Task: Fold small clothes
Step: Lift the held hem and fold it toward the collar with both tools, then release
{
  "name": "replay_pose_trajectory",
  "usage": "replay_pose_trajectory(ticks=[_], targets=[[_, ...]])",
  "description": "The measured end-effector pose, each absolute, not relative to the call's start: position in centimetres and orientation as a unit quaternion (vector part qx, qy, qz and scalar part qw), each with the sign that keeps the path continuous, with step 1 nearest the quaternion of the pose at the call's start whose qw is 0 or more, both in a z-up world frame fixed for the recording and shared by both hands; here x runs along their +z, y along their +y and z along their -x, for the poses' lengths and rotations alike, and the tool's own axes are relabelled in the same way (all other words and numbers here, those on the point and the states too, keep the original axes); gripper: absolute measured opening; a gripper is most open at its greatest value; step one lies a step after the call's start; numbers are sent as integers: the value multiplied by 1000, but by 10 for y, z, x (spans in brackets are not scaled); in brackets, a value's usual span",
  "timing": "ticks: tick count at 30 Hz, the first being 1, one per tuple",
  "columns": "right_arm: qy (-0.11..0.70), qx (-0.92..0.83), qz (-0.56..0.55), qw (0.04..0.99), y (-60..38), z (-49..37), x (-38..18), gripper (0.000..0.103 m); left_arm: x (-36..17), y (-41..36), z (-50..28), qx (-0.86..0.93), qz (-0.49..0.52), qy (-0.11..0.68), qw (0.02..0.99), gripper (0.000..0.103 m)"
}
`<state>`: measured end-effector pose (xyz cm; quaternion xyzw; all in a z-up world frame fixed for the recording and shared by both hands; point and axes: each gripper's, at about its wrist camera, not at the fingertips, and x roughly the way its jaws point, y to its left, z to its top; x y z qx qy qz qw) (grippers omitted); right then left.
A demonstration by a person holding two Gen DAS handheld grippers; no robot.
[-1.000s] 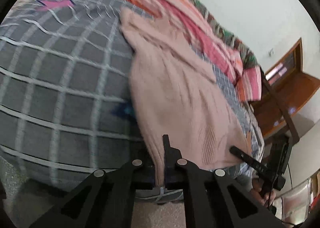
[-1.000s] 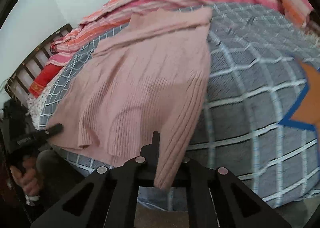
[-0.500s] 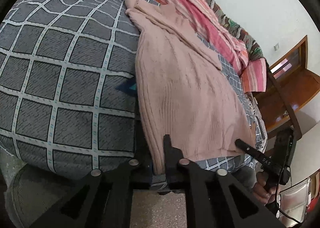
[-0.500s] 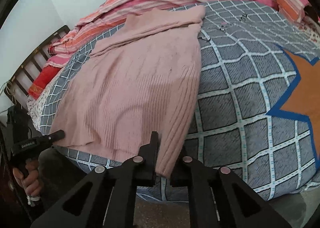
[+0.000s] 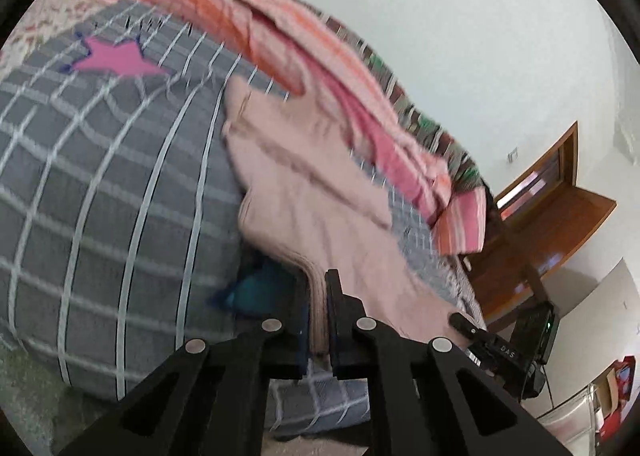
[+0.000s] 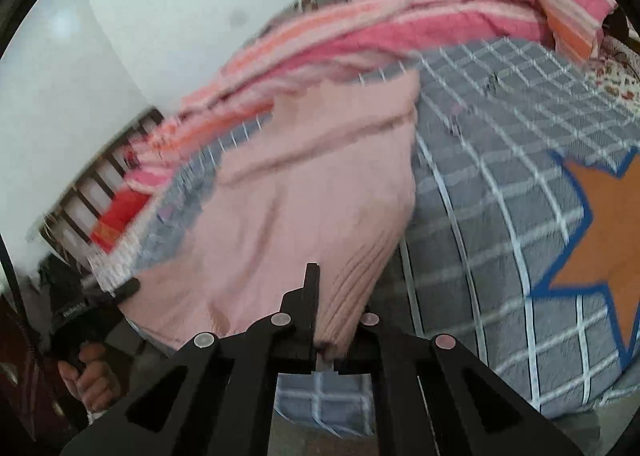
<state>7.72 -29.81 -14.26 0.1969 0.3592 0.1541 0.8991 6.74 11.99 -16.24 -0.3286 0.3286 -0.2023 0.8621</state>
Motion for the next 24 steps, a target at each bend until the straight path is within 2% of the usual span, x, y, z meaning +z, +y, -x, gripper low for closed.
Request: replay_pose_trajectory(ticks=[13, 24], targets=[[297, 144, -227, 916, -305, -157, -91, 5, -99, 116, -163, -162, 313, 277, 894, 7], [302, 134, -254, 909, -305, -259, -91, 5, -119, 119, -260, -121, 337, 291, 887, 7]])
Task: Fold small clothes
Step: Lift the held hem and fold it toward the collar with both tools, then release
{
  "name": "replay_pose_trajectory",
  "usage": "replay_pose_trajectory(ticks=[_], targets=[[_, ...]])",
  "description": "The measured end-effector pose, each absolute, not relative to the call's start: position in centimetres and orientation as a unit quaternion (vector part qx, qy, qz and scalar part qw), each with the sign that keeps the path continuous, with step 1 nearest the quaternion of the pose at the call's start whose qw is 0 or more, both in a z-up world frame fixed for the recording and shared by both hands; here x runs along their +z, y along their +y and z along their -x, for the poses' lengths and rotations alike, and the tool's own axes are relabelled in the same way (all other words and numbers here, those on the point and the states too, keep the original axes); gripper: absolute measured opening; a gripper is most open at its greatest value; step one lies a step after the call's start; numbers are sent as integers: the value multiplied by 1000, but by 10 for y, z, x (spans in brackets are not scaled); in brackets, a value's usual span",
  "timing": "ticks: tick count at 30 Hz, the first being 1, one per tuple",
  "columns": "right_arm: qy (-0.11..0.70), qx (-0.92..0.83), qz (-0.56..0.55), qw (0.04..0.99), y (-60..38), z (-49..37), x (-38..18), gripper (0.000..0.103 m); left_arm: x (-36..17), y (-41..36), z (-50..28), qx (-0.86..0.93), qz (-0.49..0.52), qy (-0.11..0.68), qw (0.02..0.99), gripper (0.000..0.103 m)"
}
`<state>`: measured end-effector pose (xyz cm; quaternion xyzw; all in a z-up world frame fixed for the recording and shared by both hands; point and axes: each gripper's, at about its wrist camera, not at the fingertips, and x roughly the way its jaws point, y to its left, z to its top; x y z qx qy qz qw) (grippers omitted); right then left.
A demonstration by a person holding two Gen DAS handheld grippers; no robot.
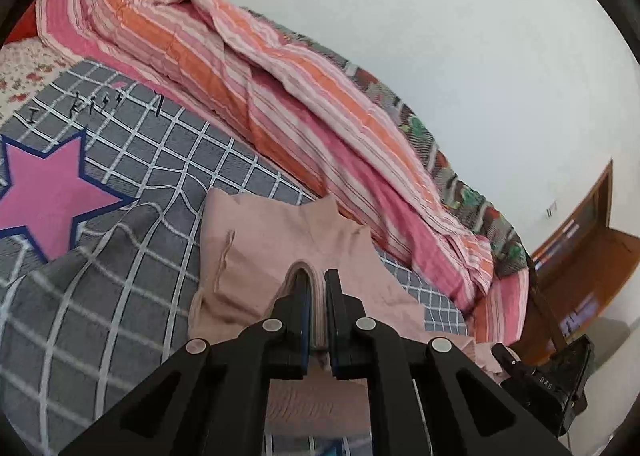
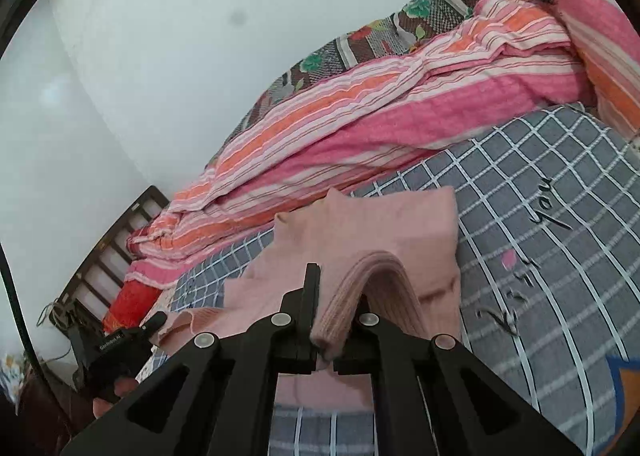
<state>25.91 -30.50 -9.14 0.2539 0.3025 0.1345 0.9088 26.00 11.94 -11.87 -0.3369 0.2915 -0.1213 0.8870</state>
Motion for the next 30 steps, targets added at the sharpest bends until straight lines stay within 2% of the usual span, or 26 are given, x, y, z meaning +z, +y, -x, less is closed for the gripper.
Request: replay_pose_trajectory(ticks=[18, 20, 21, 22, 23, 24, 26, 30], targets=[[356, 94, -244, 897, -302, -392, -149, 5, -158, 107, -389, -70, 317, 333, 885, 8], [359, 104, -255, 892, -302, -398, -156, 11, -163, 107, -396, -62, 315, 344, 883, 8], [359, 108, -260, 890, -303, -399, -159, 13, -166, 106, -398, -60, 312, 349, 882, 11], [359, 108, -263, 889, -304, -399, -161, 19, -167, 106, -398, -61, 309, 351, 882, 14], [357, 114, -265, 889, -305, -399, -162, 31, -167, 106, -396, -61, 308, 345, 885, 27], [352, 117, -264, 890, -305, -397, -161, 34, -166, 107, -394, -58, 306, 339, 888, 45], [351, 111, -248, 896, -304, -392, -157, 37, -160, 107, -387, -56, 300, 320, 897, 59], [345, 114, -225, 904, -301, -369, -146, 37, -150, 103, -368, -59, 283, 300, 909, 60]])
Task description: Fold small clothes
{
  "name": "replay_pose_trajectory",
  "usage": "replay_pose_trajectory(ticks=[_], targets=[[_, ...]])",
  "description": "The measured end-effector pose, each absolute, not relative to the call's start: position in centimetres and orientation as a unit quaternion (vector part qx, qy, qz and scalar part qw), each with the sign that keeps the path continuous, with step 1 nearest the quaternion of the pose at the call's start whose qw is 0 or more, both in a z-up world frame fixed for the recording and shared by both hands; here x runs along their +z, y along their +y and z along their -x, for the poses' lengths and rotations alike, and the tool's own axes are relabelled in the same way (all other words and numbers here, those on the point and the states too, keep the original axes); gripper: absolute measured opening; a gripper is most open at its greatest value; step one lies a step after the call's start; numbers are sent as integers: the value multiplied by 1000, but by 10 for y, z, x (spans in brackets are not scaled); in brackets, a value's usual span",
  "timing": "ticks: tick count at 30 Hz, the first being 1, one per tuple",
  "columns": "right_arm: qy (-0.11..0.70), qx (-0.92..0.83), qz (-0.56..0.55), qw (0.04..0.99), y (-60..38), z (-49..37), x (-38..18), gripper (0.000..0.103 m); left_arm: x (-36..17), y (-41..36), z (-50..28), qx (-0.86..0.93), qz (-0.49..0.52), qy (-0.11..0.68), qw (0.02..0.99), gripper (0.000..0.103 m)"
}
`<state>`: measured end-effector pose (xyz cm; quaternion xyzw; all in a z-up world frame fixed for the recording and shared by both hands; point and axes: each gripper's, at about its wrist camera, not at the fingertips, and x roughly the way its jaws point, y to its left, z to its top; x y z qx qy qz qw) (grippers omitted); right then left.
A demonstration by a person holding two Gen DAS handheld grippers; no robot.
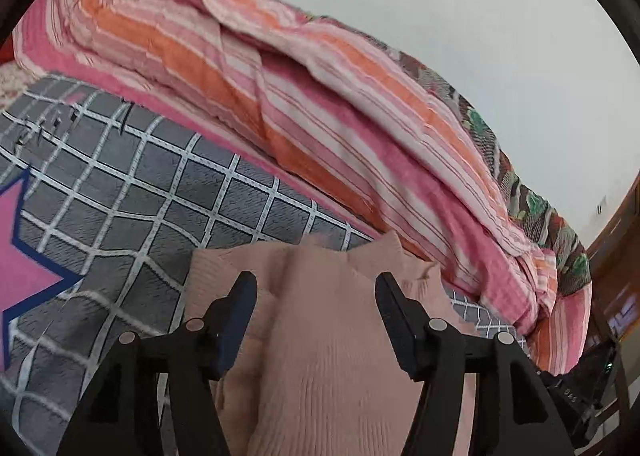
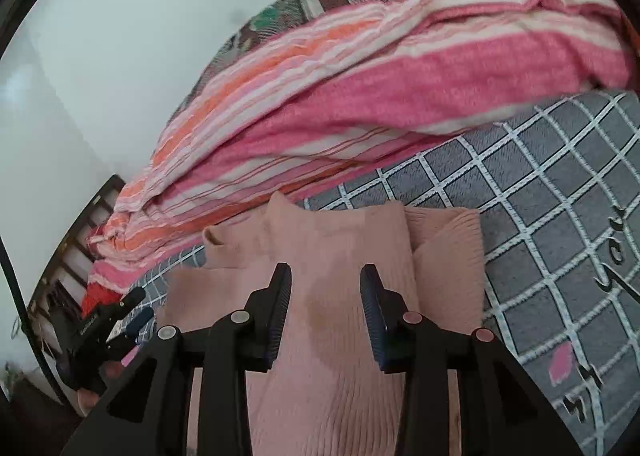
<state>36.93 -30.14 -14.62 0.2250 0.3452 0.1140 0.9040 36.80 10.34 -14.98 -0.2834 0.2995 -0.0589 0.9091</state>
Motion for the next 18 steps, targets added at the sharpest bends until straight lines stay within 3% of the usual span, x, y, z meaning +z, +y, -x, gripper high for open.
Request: replay_pose_trajectory(ticks=[3, 7, 18], targets=[[343, 122, -200, 910, -296, -345, -139, 37, -149, 95, -350, -62, 272, 300, 912, 60], [329, 118, -155, 924, -291, -302, -138, 47, -150, 82, -316, -65, 257, 296, 918, 60], [361, 136, -150, 910, -292, -240, -167, 47, -172, 75, -228, -65, 261, 306, 913, 63]])
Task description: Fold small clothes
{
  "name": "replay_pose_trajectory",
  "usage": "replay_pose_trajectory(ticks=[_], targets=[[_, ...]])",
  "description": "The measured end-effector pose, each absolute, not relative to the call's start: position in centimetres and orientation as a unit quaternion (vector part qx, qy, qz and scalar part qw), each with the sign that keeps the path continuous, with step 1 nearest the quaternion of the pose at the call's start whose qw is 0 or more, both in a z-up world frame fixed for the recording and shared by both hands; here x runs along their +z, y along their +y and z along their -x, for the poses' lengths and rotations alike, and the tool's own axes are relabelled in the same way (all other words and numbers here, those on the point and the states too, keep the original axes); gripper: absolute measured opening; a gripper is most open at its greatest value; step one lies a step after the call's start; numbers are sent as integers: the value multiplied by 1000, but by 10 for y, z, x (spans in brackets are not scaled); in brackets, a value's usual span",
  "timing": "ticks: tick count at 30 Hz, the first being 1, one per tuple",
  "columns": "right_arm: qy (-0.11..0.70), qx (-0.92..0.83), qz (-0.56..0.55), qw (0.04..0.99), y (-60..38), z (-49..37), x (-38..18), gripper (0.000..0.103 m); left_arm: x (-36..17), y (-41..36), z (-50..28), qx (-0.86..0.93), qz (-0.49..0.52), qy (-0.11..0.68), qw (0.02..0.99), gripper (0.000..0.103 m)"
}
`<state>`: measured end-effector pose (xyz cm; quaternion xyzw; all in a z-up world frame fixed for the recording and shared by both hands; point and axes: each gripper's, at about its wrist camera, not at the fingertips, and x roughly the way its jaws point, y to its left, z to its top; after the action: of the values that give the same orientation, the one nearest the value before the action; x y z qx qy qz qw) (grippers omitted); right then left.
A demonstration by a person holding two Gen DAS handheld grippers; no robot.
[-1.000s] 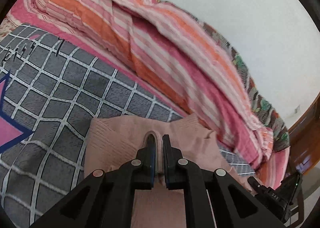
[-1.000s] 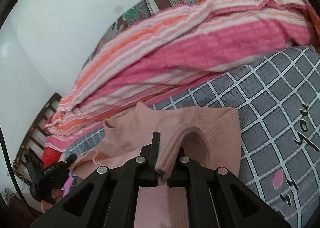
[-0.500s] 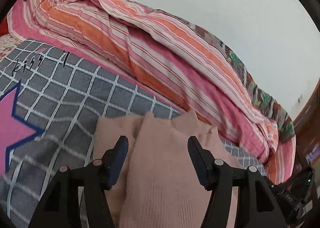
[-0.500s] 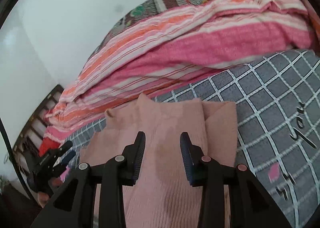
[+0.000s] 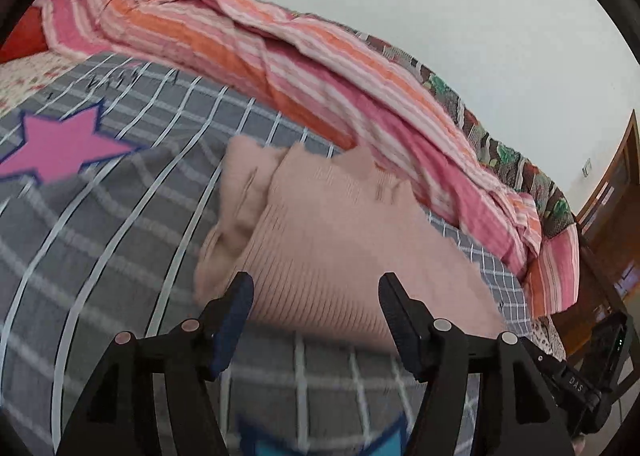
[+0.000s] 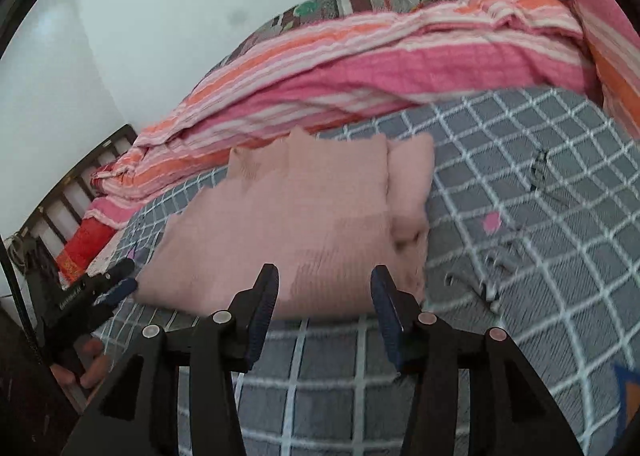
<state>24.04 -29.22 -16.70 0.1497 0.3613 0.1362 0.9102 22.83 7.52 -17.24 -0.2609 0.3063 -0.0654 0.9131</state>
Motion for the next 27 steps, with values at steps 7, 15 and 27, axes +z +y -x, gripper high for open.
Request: replay_pose_trajectory(ticks=[7, 15, 27], targets=[[408, 161, -120, 891, -270, -233, -186, 47, -189, 82, -221, -87, 293, 334, 892, 65], [413, 137, -160, 886, -281, -250, -192, 51, -195, 79, -247, -94, 320, 342, 879, 67], [411, 85, -235, 877, -304, -288, -200, 53, -196, 78, -268, -70, 332, 338, 878, 56]])
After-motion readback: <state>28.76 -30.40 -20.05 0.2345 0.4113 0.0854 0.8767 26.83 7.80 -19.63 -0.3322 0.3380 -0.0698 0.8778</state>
